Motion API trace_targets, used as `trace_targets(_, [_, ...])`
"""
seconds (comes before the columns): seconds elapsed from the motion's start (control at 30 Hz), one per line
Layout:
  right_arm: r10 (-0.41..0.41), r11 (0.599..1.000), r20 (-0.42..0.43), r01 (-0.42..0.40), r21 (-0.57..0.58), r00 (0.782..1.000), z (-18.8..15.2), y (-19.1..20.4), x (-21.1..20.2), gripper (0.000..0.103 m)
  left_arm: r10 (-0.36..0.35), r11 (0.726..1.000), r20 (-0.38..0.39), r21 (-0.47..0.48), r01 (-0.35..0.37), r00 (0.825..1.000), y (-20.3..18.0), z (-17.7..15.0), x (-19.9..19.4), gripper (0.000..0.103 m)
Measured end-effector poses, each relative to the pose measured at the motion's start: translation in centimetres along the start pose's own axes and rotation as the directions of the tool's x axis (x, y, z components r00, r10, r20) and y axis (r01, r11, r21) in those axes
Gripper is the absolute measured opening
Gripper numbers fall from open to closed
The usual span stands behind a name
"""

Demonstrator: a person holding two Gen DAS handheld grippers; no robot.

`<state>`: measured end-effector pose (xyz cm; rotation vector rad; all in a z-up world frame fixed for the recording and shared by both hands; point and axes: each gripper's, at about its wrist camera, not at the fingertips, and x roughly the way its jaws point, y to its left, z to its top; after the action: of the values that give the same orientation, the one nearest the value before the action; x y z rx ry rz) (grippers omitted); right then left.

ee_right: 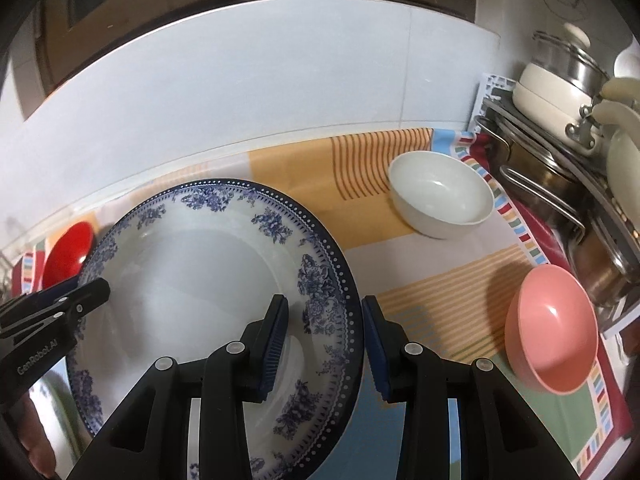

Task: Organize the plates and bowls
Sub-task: 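Lift the plate with both grippers and carry it over the plate stack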

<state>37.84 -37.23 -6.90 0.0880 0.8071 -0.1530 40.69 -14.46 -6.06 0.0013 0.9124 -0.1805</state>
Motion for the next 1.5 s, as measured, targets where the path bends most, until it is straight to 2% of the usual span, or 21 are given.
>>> trace_targets(0.5, [0.049, 0.996, 0.025, -0.047, -0.072, 0.999, -3.2, 5.7, -4.9, 0.039, 0.041, 0.996, 0.028, -0.081, -0.038, 0.999, 5.9, -4.5, -6.3, 0.038])
trace_targets(0.93, [0.081, 0.985, 0.046, -0.073, -0.155, 0.996, -5.9, 12.5, -8.4, 0.039, 0.081, 0.987, 0.027, -0.141, -0.076, 0.996, 12.4, -8.2, -10.2, 0.038])
trace_targets(1.2, [0.114, 0.978, 0.040, -0.105, -0.179, 0.993, -7.4, 16.1, -9.8, 0.039, 0.111, 0.982, 0.031, -0.155, -0.105, 0.993, 15.5, -10.1, -12.3, 0.038])
trace_targets(1.5, [0.154, 0.968, 0.003, -0.150, -0.201, 0.988, -9.4, 19.8, -10.1, 0.039, 0.142, 0.972, 0.003, -0.187, -0.139, 0.990, 19.3, -12.5, -13.7, 0.038])
